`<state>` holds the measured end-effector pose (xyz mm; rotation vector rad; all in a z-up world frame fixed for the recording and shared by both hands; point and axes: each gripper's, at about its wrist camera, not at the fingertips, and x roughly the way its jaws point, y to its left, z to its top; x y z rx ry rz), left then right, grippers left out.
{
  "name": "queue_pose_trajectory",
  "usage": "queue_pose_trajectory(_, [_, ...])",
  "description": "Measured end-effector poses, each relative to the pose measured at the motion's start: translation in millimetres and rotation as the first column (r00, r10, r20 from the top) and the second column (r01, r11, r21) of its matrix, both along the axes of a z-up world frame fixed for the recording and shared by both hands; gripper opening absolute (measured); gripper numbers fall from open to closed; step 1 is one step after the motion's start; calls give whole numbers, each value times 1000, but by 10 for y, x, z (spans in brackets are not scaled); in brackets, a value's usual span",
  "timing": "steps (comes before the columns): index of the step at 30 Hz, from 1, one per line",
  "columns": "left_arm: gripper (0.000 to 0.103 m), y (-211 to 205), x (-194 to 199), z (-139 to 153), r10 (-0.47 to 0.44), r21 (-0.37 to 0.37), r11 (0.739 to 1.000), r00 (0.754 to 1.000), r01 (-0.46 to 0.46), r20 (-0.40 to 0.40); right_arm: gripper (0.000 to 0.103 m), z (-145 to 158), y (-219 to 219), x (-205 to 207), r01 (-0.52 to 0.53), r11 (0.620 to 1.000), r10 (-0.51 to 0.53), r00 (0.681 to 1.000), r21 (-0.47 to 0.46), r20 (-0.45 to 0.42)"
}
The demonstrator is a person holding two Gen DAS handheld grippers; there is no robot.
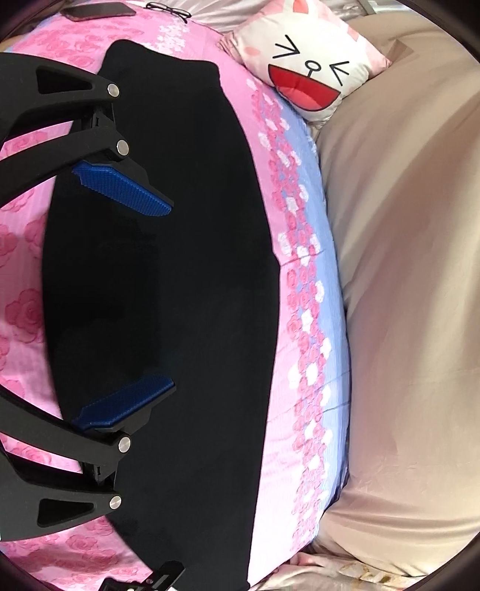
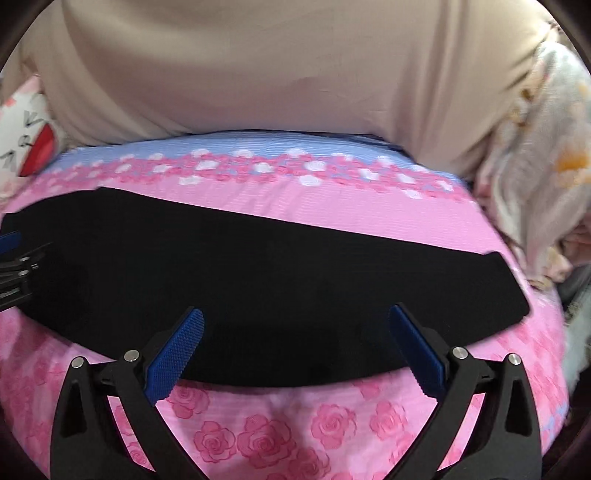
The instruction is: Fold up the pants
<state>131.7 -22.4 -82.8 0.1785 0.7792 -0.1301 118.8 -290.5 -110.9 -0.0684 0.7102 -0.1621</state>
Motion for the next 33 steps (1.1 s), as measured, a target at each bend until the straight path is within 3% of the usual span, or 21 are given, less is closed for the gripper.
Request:
queue_pose_trajectory(4, [87, -37, -40, -33, 1, -2, 1000, 1000, -1, -10, 98, 5, -65, -109, -3, 999, 0, 999, 40, 55])
queue_pose_trajectory(7, [86, -90, -72, -34, -11, -16, 1000, 1000, 10, -16, 98, 4, -141, -143, 75, 997, -78, 994, 34, 80])
queue_pose_trajectory(10, [86, -195, -115, -24, -22, -1, 1000, 1000, 22, -5, 98, 38, -408, -192, 81, 989, -94, 990, 123, 108])
queue_pose_trajectory(13, [86, -338, -144, -35, -49, 22, 999, 999, 49, -7, 98, -22, -865, -143, 102, 970, -115, 992, 222, 48])
queue_pose_trajectory(17, [86, -543, -146, -53, -73, 36, 997, 997, 74, -14, 98, -103, -1625, -167, 264, 945, -269, 963, 194, 4])
queue_pose_trajectory(23, [86, -882, -140, -117, -102, 67, 992, 994, 104, -27, 98, -255, -2655, -204, 409, 882, -403, 912, 233, -77])
queue_pose_trajectory(31, [86, -1150, -99, -202, -120, 104, 987, 992, 123, -41, 98, -572, -3155, -263, 436, 797, -409, 899, 418, -156])
queue_pose_trajectory(33, [86, -1178, -85, -213, -120, 105, 987, 992, 124, -46, 98, -599, -3167, -209, 423, 797, -400, 904, 432, -148])
